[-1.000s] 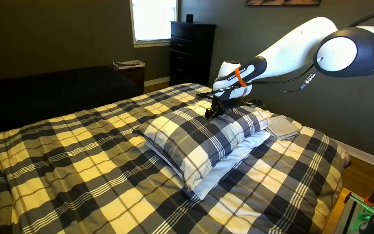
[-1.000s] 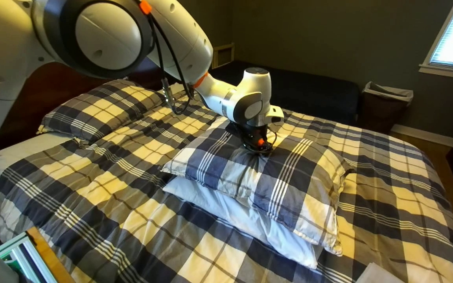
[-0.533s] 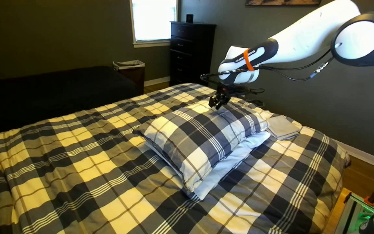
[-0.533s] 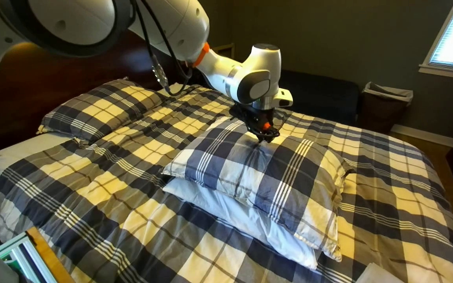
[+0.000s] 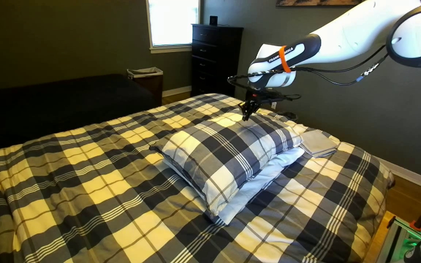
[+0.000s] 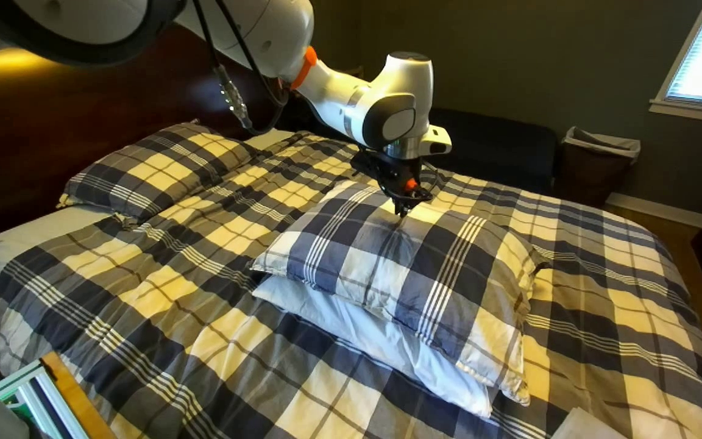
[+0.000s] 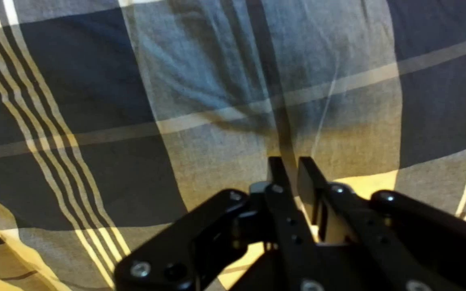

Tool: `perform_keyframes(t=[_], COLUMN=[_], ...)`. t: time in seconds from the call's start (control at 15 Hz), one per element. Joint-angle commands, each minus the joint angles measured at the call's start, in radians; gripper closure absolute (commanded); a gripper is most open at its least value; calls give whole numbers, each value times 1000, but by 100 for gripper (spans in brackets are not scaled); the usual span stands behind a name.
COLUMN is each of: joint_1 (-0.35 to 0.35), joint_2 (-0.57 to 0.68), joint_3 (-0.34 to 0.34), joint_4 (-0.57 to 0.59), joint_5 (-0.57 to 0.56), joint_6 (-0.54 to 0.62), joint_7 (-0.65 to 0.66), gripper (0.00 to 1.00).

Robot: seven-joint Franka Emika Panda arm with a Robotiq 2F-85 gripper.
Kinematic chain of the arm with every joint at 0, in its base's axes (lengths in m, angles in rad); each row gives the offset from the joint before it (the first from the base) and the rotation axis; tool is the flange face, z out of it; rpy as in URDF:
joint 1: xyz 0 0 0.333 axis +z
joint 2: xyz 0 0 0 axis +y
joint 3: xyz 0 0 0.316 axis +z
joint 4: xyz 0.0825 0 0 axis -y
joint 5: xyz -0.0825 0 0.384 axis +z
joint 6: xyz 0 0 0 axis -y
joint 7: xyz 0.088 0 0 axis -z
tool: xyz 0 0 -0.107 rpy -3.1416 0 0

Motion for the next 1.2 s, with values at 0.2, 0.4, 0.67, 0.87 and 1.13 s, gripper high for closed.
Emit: perform_keyframes(t=[0.2, 0.4, 0.67, 0.87, 1.13], joint_1=[27, 39, 48, 59, 61], joint_2=[46, 95, 162, 216, 275], joint_3=[-2, -8, -3, -14, -20], joint_4=[-27, -14, -1, 28, 79], joint_5=[-22, -50, -66, -85, -93], joint_6=[111, 204, 302, 299, 272], joint_7=[-33, -32, -28, -14, -7], gripper=[30, 8, 0, 0, 0])
